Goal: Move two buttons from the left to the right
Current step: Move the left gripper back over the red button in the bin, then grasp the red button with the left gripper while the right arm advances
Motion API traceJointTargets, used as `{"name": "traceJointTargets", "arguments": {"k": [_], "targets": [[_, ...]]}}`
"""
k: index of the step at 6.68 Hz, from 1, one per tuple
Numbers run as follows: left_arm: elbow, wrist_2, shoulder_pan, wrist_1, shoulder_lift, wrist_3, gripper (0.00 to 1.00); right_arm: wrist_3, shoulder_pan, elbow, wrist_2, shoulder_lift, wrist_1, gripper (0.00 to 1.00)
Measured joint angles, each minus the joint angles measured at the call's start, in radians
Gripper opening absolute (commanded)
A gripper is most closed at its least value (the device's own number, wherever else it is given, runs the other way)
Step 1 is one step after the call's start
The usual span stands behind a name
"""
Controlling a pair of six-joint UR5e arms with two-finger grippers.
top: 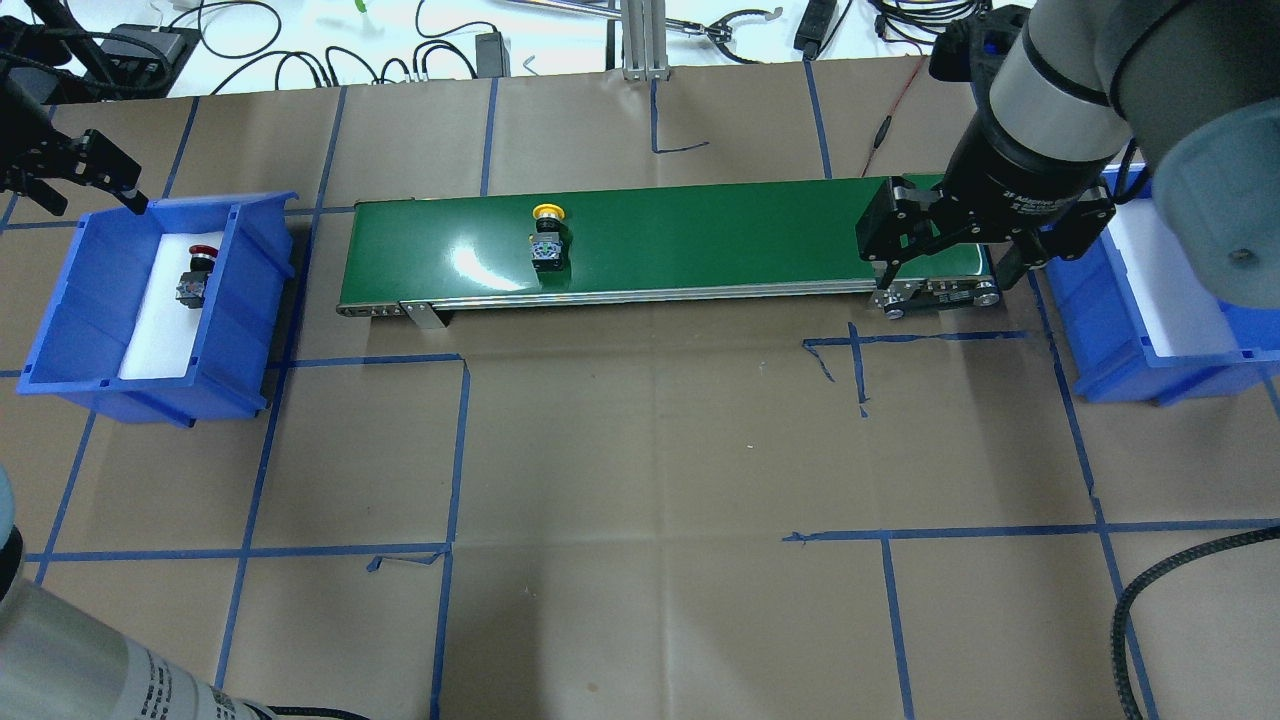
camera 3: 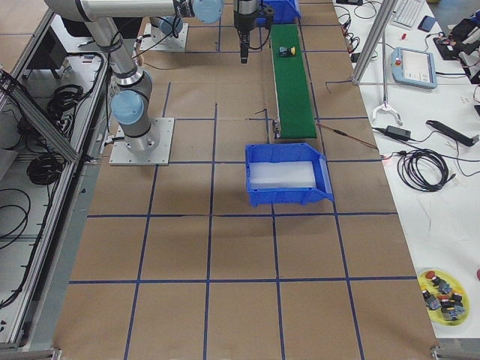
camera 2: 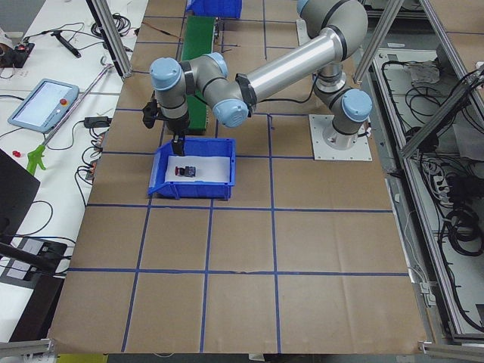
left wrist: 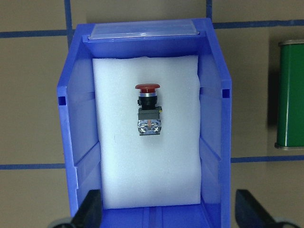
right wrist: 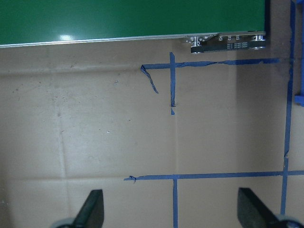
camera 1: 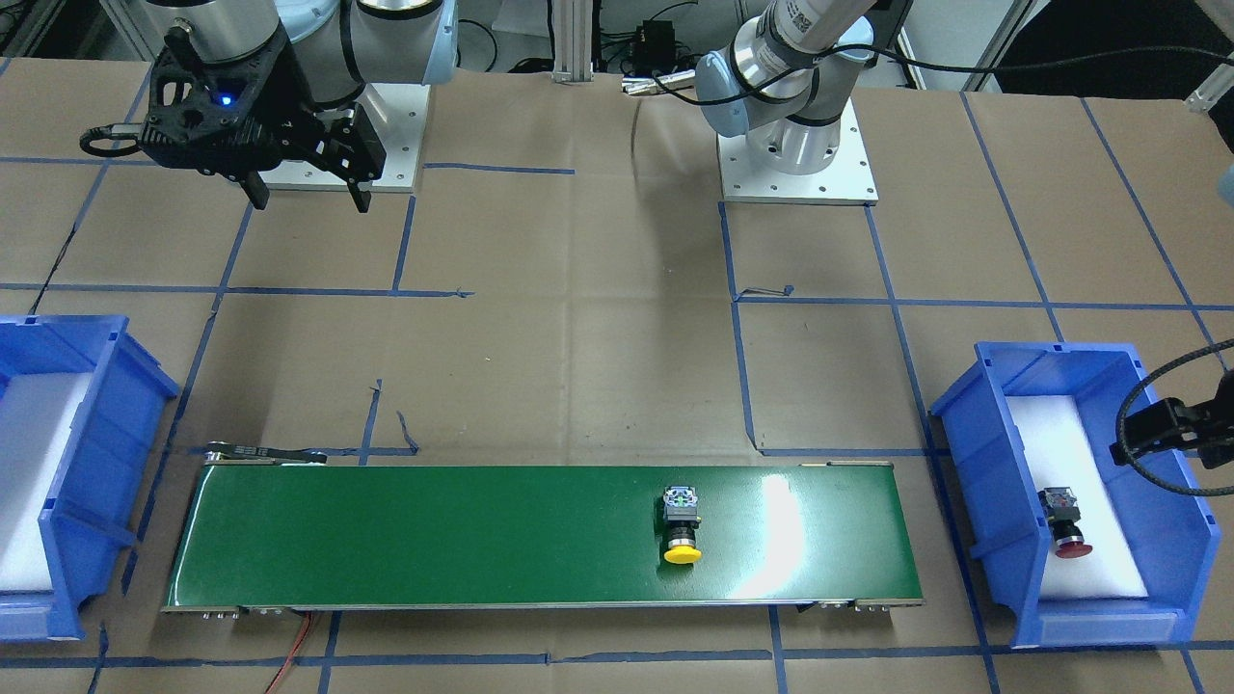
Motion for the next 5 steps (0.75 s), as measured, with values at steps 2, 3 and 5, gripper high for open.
{"name": "traceJointTargets", "arguments": {"k": [2, 3, 5], "targets": [[-0.012, 0.000, 0.000, 0.063, -0.050, -0.003, 0.99, 0.000, 0.000, 0.001, 0.001, 0.000, -0.001, 1.00], [-0.032, 0.000, 0.000, 0.106, -0.069, -0.005, 0.99, 0.001, 0.000, 0.003, 0.003, 0.001, 0.000, 1.00], [-0.104, -0.002, 0.000, 0.211, -0.087, -0.009, 0.99, -0.003, 0.000, 0.044, 0.004, 0.010, -0.039, 1.00]]}}
